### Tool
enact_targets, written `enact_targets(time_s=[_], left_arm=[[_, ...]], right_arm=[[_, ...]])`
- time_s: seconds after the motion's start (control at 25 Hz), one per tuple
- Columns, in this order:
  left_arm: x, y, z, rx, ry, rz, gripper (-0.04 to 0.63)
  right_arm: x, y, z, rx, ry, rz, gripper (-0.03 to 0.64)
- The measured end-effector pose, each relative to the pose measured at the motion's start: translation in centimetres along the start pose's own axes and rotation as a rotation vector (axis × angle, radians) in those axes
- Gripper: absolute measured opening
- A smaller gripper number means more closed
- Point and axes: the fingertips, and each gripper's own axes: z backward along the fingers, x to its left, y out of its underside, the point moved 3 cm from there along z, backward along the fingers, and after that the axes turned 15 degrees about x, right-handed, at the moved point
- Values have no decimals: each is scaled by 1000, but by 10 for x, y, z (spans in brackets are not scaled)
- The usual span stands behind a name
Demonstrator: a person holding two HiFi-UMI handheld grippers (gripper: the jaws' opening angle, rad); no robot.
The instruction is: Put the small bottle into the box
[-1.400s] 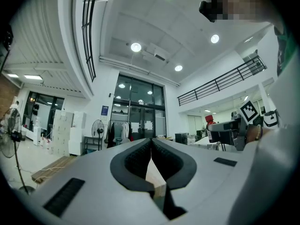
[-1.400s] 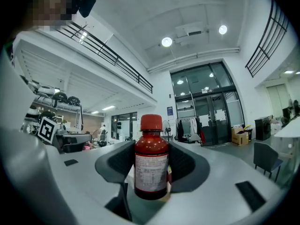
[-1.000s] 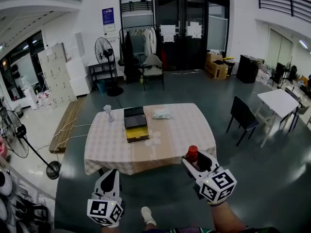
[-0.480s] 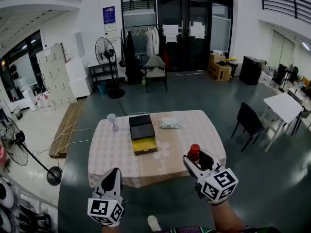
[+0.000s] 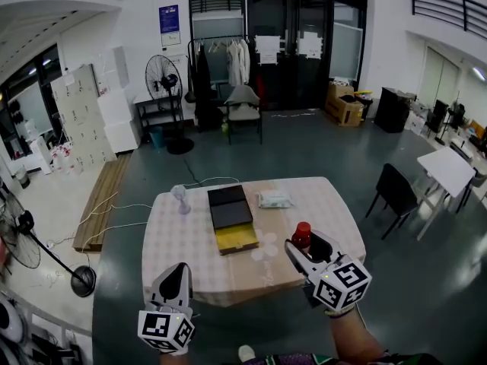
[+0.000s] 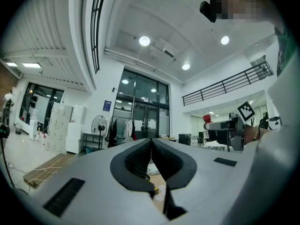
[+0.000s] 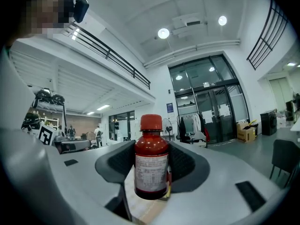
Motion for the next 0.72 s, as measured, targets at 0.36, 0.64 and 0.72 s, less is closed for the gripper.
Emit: enact_targets(time_s=[0.36,0.64,0.72], left_arm=[[37,14,-30,14,30,21,25],[51,15,-47,30,30,41,25],[55,18,-53,37,27,41,25]], right_arm=[[3,3,-58,33,-4,-3,225],[-6,10,-87,78,-24,-39,225],[-10,13,-97,84,-33,-51,225]])
